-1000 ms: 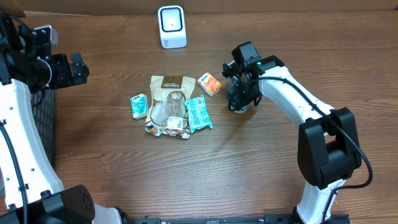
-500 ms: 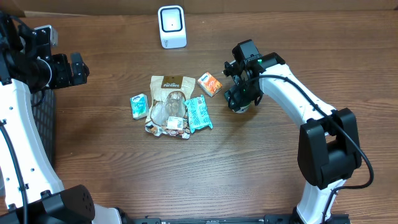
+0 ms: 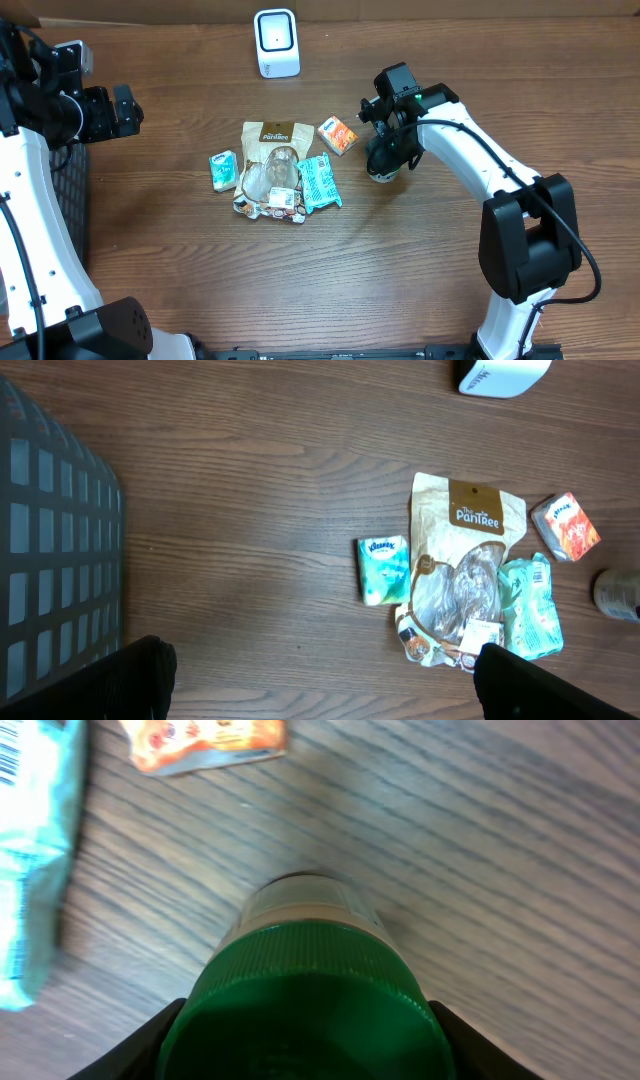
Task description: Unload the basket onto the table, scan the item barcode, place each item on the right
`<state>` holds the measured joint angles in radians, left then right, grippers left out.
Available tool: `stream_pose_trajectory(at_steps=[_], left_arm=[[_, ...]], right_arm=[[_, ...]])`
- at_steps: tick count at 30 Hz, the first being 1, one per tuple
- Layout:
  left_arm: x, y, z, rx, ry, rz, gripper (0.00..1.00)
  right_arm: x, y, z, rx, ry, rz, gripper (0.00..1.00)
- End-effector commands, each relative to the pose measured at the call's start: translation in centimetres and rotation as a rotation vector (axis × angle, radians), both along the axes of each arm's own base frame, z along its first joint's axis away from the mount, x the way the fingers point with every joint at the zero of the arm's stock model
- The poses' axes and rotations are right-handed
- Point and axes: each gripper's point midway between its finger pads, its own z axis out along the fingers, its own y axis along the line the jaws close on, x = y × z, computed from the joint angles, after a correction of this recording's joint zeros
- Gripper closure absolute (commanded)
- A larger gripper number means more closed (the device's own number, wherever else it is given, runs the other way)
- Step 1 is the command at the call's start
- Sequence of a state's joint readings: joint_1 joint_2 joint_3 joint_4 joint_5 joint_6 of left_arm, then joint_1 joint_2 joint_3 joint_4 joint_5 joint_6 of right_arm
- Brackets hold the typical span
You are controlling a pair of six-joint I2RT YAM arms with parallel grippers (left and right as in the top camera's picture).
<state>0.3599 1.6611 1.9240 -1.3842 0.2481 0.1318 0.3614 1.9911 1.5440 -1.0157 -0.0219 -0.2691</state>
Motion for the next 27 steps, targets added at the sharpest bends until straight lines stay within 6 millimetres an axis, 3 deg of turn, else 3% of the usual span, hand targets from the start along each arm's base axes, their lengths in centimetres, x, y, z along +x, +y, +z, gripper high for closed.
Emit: stream_pose_trajectory(at_steps=[1,7,14,18,22,27], left_arm=[[0.2,-0.3,0.2,0.005,-0.009,-0.026,0.01],[0.2,-0.3,0.2,0.005,-0.009,-0.026,0.01],[0.2,-0.3,0.2,0.005,-0.009,-0.026,0.01],[0.2,-0.3,0.2,0.005,-0.009,-0.026,0.01],[0.2,-0.3,0.2,0.005,-0.009,-0.026,0.01],[0.2,-0.3,0.2,0.005,-0.009,-0.026,0.01]], right_arm=[[1.0,2.9,4.6,0.179,-0.049,-0.013,0.58],[-0.2,6.0,11.6,0.414,-0.04,-0.046,0.6],[-3.4,10.3,20.2,0.785,0.044,0.002,0.6],[-5.5,11.3,24.8,1.01,0.165,0.007,0.61],[-6.2,10.8,27.8,1.166,0.264,0.002,0.62],[-5.6,10.1,28.1,1.184,0.253,-0.005,0.62]])
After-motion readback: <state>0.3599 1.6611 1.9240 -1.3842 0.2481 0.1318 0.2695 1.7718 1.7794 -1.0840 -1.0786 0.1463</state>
